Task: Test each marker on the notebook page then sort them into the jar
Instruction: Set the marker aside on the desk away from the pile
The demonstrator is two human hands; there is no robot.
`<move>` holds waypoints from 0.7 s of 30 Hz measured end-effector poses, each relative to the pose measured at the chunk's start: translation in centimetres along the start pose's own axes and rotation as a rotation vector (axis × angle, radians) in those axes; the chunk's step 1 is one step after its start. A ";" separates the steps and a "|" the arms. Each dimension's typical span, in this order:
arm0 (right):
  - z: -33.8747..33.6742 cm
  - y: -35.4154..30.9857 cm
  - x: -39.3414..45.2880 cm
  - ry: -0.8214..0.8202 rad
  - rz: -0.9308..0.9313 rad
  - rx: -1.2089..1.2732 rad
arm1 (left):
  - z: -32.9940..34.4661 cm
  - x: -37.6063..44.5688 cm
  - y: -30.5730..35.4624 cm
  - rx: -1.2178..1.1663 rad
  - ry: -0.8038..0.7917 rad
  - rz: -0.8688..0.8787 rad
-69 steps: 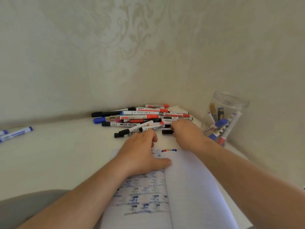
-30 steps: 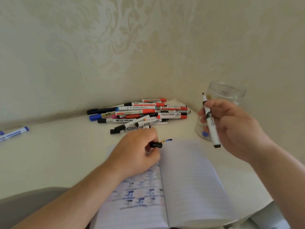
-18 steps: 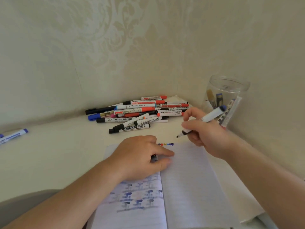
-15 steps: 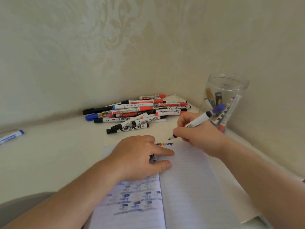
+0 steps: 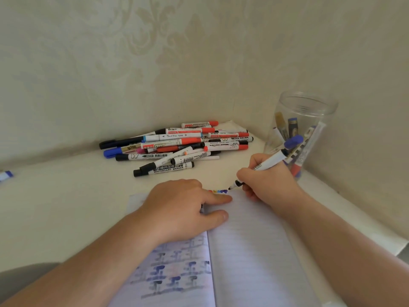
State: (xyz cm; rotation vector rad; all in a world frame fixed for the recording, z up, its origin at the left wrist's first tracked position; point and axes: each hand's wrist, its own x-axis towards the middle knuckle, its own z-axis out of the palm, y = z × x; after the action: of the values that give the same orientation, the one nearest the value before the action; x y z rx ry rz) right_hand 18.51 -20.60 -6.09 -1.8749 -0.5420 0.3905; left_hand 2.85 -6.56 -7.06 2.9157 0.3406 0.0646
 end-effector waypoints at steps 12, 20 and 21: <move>0.1 -0.1 -0.1 0.001 -0.016 -0.038 | 0.3 -0.2 -0.1 0.004 0.031 -0.019; 0.2 -0.2 -0.2 -0.023 -0.020 -0.069 | 0.3 -0.1 -0.1 0.011 0.024 -0.027; 0.2 -0.1 -0.2 -0.017 -0.023 -0.064 | 0.3 -0.2 -0.1 0.010 0.022 -0.027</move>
State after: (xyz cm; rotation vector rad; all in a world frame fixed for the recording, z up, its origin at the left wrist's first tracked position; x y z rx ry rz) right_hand 18.25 -20.49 -6.02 -1.9262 -0.5931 0.3778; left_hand 2.70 -6.59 -7.34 2.9218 0.3848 0.0913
